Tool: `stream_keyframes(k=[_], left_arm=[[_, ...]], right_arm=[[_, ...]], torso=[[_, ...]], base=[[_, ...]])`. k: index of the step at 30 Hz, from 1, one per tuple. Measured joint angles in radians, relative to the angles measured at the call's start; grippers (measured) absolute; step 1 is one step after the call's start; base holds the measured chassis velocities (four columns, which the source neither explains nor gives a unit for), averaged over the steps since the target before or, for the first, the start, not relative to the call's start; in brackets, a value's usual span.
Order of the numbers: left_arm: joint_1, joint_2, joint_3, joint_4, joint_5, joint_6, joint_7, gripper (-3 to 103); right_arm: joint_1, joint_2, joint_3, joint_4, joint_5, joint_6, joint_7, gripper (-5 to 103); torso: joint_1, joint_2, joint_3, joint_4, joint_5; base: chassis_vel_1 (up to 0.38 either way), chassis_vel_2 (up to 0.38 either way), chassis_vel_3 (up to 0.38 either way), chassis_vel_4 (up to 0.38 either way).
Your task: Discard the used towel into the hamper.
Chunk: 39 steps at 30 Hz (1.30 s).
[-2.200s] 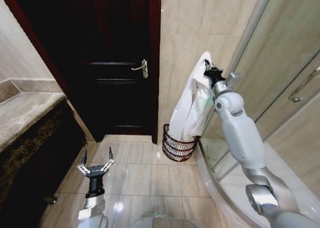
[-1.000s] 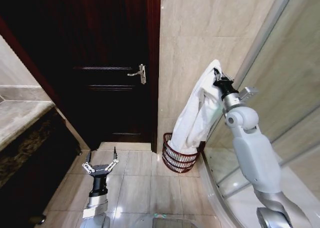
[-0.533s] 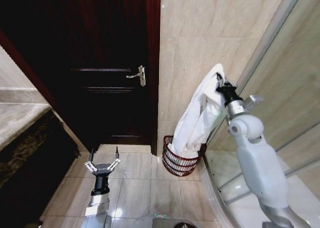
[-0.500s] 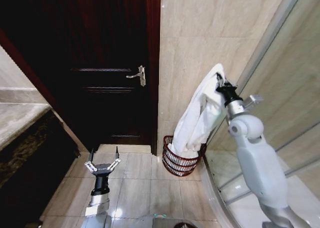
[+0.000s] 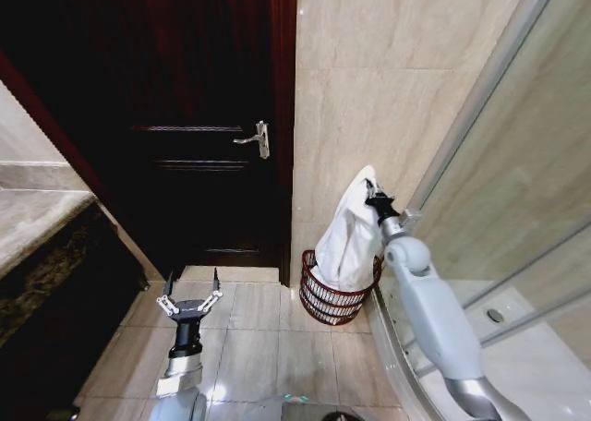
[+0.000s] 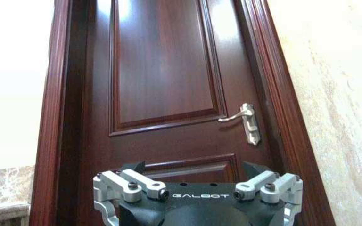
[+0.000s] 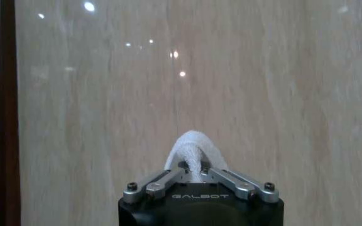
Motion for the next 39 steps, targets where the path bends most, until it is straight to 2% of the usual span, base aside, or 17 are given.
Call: stream_keyframes(k=[7, 13, 25, 28, 29, 31, 33, 34, 36, 37, 39], left_arm=[[0.013, 0.000, -0.005, -0.002, -0.010, -0.013, 0.000, 100], [0.020, 0.000, -0.001, -0.001, -0.008, -0.021, 0.000, 100], [0.033, 0.000, -0.017, -0.002, -0.028, -0.048, 0.000, 100], [0.038, 0.000, -0.019, 0.000, -0.042, -0.054, 0.001, 100], [0.038, 0.000, -0.019, 0.000, -0.042, -0.054, 0.001, 100], [0.034, 0.000, -0.021, 0.009, -0.060, -0.055, 0.003, 100], [0.030, 0.000, -0.022, 0.016, -0.064, -0.052, 0.003, 100], [0.030, 0.000, -0.022, 0.016, -0.064, -0.052, 0.003, 100], [0.032, 0.000, -0.024, 0.012, -0.072, -0.032, 0.009, 100], [0.032, 0.000, -0.024, 0.012, -0.072, -0.032, 0.009, 100], [0.035, 0.000, -0.026, -0.009, -0.089, -0.002, 0.016, 100]], right_arm=[[-0.105, 0.013, 0.023, -0.019, -0.047, 0.047, -0.025, 2], [-0.174, 0.003, 0.056, -0.014, -0.036, 0.038, -0.044, 2], [-0.238, 0.032, 0.096, -0.106, -0.040, 0.023, -0.060, 2], [-0.255, 0.040, 0.090, -0.095, -0.028, -0.050, -0.058, 2], [-0.255, 0.040, 0.090, -0.095, -0.028, -0.050, -0.058, 2], [-0.269, 0.040, 0.077, -0.077, -0.008, -0.141, -0.058, 2], [-0.272, 0.036, 0.072, -0.078, 0.015, -0.189, -0.058, 2], [-0.272, 0.036, 0.072, -0.078, 0.015, -0.189, -0.058, 2], [-0.265, 0.017, 0.060, -0.091, 0.059, -0.259, -0.049, 2], [-0.265, 0.017, 0.060, -0.091, 0.059, -0.259, -0.049, 2], [-0.249, -0.007, 0.038, -0.107, 0.104, -0.323, -0.031, 2]], torso=[[0.000, 0.000, 0.000, -0.0003, 0.0003], [0.000, 0.000, 0.000, -0.0003, 0.0001], [0.000, 0.000, 0.000, -0.0003, 0.0002], [0.000, 0.000, 0.000, -0.0003, 0.0002], [0.000, 0.000, 0.000, -0.0003, 0.0002], [0.000, 0.000, 0.000, -0.0001, 0.0001], [0.000, 0.000, 0.000, -0.0003, 0.0001], [0.000, 0.000, 0.000, -0.0003, 0.0001], [0.000, 0.000, 0.000, -0.0003, 0.0000], [0.000, 0.000, 0.000, -0.0003, 0.0000], [0.000, 0.000, 0.000, -0.0002, 0.0003]], base=[[0.000, 0.000, 0.000, 0.000], [0.000, 0.000, 0.000, 0.000], [0.000, 0.000, 0.000, 0.000], [0.000, 0.000, 0.000, 0.000], [0.000, 0.000, 0.000, 0.000], [0.000, 0.000, 0.000, 0.000], [0.000, 0.000, 0.000, 0.000], [0.000, 0.000, 0.000, 0.000], [0.000, 0.000, 0.000, 0.000], [0.000, 0.000, 0.000, 0.000], [0.000, 0.000, 0.000, 0.000]])
